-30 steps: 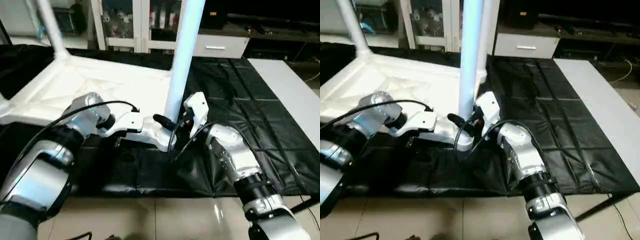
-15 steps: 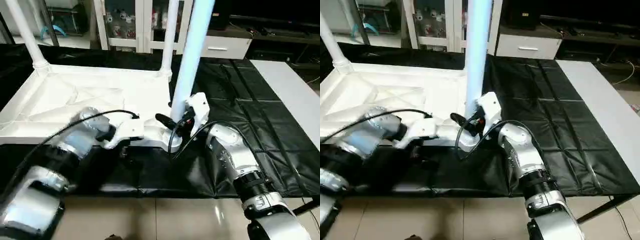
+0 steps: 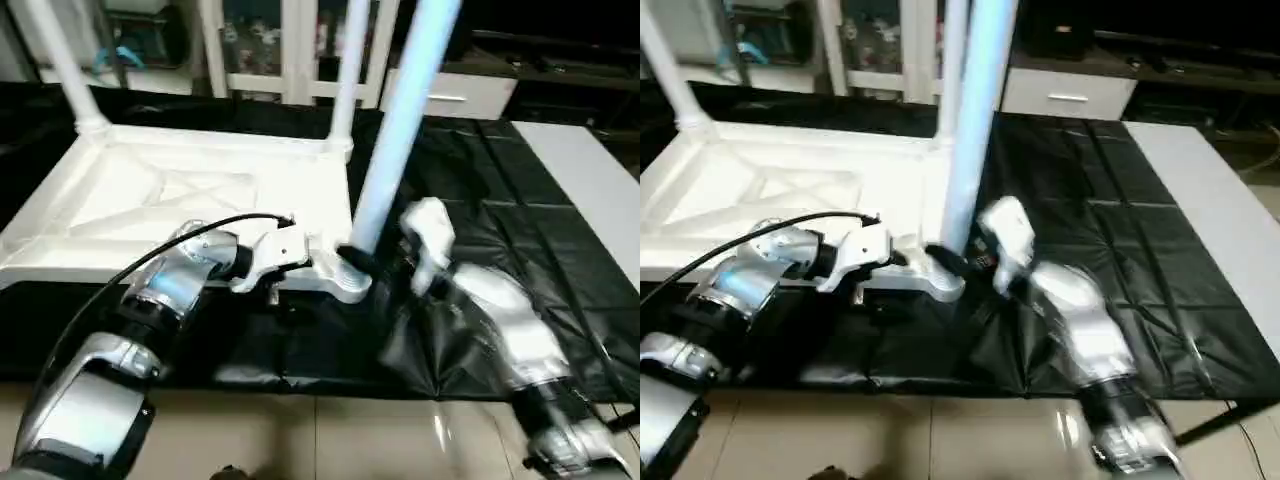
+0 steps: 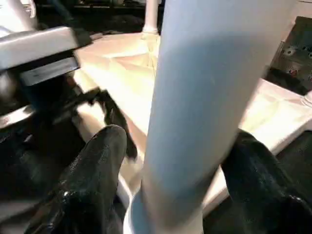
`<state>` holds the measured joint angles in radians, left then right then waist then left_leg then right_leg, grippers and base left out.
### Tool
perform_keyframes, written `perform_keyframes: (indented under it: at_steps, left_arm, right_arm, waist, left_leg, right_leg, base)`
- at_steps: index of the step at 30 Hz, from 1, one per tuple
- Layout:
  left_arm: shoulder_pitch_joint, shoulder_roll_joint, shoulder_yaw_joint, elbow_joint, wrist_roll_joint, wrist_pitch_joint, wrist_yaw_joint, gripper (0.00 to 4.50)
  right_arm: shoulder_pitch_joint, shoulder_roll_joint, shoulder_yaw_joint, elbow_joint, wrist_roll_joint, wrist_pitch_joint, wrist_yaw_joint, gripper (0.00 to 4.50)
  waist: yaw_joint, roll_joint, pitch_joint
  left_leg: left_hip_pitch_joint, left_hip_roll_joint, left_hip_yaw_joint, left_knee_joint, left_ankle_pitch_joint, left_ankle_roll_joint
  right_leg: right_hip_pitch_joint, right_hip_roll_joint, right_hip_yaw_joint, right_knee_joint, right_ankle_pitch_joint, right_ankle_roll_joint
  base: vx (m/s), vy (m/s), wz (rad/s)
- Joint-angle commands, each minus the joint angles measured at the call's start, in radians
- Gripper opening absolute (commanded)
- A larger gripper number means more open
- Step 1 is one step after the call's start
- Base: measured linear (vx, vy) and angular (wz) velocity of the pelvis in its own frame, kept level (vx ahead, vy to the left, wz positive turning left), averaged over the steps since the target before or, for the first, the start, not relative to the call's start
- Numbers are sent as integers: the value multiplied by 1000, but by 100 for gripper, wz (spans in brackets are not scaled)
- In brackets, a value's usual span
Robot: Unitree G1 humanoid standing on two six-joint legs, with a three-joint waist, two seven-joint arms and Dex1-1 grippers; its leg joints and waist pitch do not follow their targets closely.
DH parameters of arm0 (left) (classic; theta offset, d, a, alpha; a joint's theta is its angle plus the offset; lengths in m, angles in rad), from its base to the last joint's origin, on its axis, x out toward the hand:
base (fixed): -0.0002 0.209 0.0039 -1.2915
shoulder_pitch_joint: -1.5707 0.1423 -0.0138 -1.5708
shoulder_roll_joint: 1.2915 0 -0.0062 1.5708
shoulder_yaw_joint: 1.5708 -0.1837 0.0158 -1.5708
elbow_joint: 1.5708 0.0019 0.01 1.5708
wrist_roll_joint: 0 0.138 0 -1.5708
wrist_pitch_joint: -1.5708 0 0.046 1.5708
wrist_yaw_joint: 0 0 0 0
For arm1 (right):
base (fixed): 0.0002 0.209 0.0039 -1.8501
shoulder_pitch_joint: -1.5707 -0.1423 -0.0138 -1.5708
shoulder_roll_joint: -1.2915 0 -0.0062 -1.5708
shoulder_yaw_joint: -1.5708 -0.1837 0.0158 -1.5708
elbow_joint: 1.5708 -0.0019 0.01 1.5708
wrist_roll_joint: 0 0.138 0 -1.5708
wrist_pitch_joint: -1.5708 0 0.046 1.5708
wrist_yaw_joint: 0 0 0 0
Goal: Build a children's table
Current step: Rotate table base
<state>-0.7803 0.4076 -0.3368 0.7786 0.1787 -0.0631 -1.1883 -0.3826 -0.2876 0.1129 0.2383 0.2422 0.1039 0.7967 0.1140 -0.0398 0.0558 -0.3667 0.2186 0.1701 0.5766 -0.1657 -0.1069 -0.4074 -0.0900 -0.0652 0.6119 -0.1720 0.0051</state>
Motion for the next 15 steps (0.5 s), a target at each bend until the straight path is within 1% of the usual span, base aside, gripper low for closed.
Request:
perform_keyframes:
  at_steps: [1, 2, 3, 4, 5, 6, 7, 8, 9, 10, 11, 12, 13, 14, 15]
  left_arm:
    - [-39, 1, -5, 25, 21, -15, 35, 446]
    - [-48, 2, -2, 40, 25, -13, 51, 446]
    - [-55, 0, 3, 55, 27, -15, 66, 446]
    - [-60, -8, 12, 73, 24, -20, 87, 446]
    - [-64, -20, 23, 90, 18, -25, 112, 430]
    - [-67, -27, 27, 101, 17, -28, 129, 420]
    - [-67, -27, 27, 101, 17, -28, 130, 412]
    - [-69, -34, 31, 114, 14, -33, 136, 409]
    - [-71, -37, 33, 124, 12, -37, 137, 398]
    - [-74, -43, 32, 135, 8, -39, 128, 384]
    - [-75, -49, 22, 149, 8, -38, 109, 373]
    - [-76, -50, 22, 150, 8, -39, 108, 367]
    - [-79, -52, 11, 166, 15, -46, 104, 362]
    - [-79, -51, 8, 170, 19, -48, 104, 351]
    - [-79, -51, 5, 173, 22, -48, 105, 340]
  right_arm:
    - [34, -31, -11, -75, 23, 33, 40, 315]
    - [56, -48, -12, -107, 31, 46, 52, 315]
    - [78, -66, -13, -139, 40, 60, 65, 315]
    - [110, -92, -19, -188, 58, 84, 86, 315]
    - [140, -119, -27, -233, 76, 108, 106, 315]
    - [160, -135, -34, -258, 88, 120, 119, 315]
    - [161, -135, -34, -259, 89, 121, 119, 315]
    - [180, -152, -40, -283, 100, 136, 128, 315]
    - [191, -161, -43, -296, 106, 144, 131, 315]
    - [207, -178, -47, -311, 110, 154, 134, 315]
    - [233, -204, -59, -327, 110, 168, 135, 315]
    - [234, -205, -60, -328, 110, 169, 135, 315]
    - [249, -220, -73, -339, 109, 180, 127, 315]
    - [251, -222, -80, -339, 108, 182, 120, 315]
    - [253, -223, -85, -338, 106, 182, 115, 315]
  waist:
    - [2, 20, -75]
    - [5, 18, -74]
    - [7, 20, -73]
    - [9, 15, -73]
    - [9, 15, -72]
    - [14, 16, -71]
    - [13, 14, -71]
    - [16, 17, -71]
    - [18, 14, -70]
    - [18, 14, -70]
    - [20, 15, -68]
    - [23, 14, -67]
    - [23, 17, -67]
    - [24, 14, -68]
    - [25, 14, -68]
  left_leg:
    - [14, 6, 5, -65, -234, 22]
    - [15, 7, 4, -65, -240, 20]
    - [15, 7, 4, -66, -242, 19]
    - [12, 7, 3, -66, -250, 21]
    - [13, 6, 4, -66, -254, 22]
    - [15, 9, 4, -64, -258, 27]
    - [11, 8, 3, -65, -257, 30]
    - [14, 8, 3, -66, -267, 28]
    - [13, 8, 2, -66, -279, 25]
    - [13, 8, 2, -66, -279, 25]
    - [14, 8, 2, -68, -292, 20]
    - [14, 9, 2, -68, -295, 18]
    - [13, 8, 1, -69, -300, 17]
    - [13, 7, 1, -68, -303, 15]
    - [13, 8, 1, -69, -305, 13]
  right_leg:
    - [59, -38, 38, -57, -65, -230]
    - [58, -41, 38, -57, -72, -230]
    - [60, -40, 38, -58, -77, -228]
    - [61, -43, 37, -60, -97, -226]
    - [60, -42, 38, -62, -105, -224]
    - [59, -44, 39, -63, -104, -226]
    - [61, -44, 39, -64, -110, -224]
    - [58, -44, 39, -68, -131, -219]
    - [59, -45, 38, -70, -161, -212]
    - [59, -45, 38, -70, -161, -212]
    - [56, -47, 38, -76, -204, -201]
    - [55, -46, 38, -77, -218, -194]
    - [55, -47, 38, -78, -227, -191]
    - [55, -48, 38, -81, -241, -185]
    - [54, -49, 38, -80, -245, -184]
  base:
    - [0, 0, 0]
    - [0, 0, 0]
    - [0, 0, 0]
    - [0, 0, 0]
    - [0, 0, 0]
    - [0, 0, 0]
    - [0, 0, 0]
    - [0, 0, 0]
    - [0, 0, 0]
    - [0, 0, 0]
    - [0, 0, 0]
    - [0, 0, 0]
    - [0, 0, 0]
    - [0, 0, 0]
    - [0, 0, 0]
